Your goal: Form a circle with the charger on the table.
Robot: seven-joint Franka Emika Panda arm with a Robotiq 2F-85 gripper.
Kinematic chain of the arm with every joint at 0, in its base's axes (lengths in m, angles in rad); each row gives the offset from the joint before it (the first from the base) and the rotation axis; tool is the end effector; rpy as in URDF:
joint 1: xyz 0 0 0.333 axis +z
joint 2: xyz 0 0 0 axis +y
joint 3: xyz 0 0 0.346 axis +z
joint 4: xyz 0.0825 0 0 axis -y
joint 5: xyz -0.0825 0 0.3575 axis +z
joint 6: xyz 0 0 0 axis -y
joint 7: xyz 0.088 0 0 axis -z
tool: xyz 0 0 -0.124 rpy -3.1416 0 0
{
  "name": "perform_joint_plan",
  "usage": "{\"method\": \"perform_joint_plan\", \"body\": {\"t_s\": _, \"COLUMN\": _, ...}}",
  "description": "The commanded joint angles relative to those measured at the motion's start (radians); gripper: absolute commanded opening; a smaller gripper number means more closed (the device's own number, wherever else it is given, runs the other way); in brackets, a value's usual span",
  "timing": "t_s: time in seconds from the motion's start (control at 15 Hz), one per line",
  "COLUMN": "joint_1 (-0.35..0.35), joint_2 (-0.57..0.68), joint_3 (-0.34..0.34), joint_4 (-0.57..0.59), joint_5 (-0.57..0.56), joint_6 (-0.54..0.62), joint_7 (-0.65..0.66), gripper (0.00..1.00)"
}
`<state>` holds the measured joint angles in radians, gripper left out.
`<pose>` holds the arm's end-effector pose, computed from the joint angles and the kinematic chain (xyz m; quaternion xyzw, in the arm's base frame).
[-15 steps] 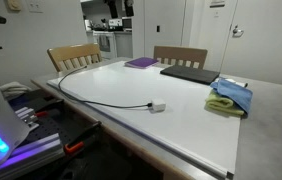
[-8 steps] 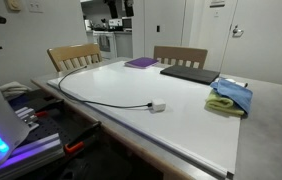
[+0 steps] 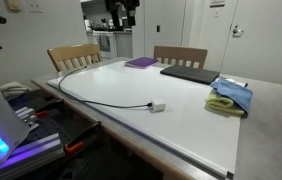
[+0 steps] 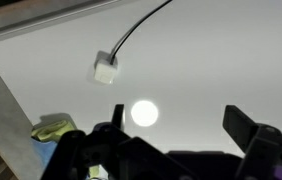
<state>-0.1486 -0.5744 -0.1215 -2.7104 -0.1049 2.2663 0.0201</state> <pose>0.3182 -0.0925 0.4336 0.9922 -0.1061 0.0628 0.0168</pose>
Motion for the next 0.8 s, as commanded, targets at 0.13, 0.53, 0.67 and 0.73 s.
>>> {"method": "perform_joint_plan", "body": {"t_s": 0.13, "joint_1": -0.012, "joint_2": 0.142, "joint_3": -0.022, "joint_4": 0.03, "joint_5": 0.006, "joint_6": 0.108, "joint_7": -0.024, "gripper": 1.0}}
{"method": "perform_joint_plan", "body": {"t_s": 0.53, "joint_1": -0.035, "joint_2": 0.276, "joint_3": -0.03, "joint_4": 0.052, "joint_5": -0.002, "joint_6": 0.254, "joint_7": 0.017, "gripper": 1.0}}
{"method": "perform_joint_plan", "body": {"t_s": 0.67, "joint_1": -0.045, "joint_2": 0.32, "joint_3": -0.029, "joint_4": 0.064, "joint_5": -0.003, "joint_6": 0.296, "joint_7": 0.035, "gripper": 1.0}}
{"method": "perform_joint_plan", "body": {"t_s": 0.73, "joint_1": -0.051, "joint_2": 0.341, "joint_3": -0.028, "joint_4": 0.071, "joint_5": -0.006, "joint_6": 0.316, "joint_7": 0.047, "gripper": 1.0}}
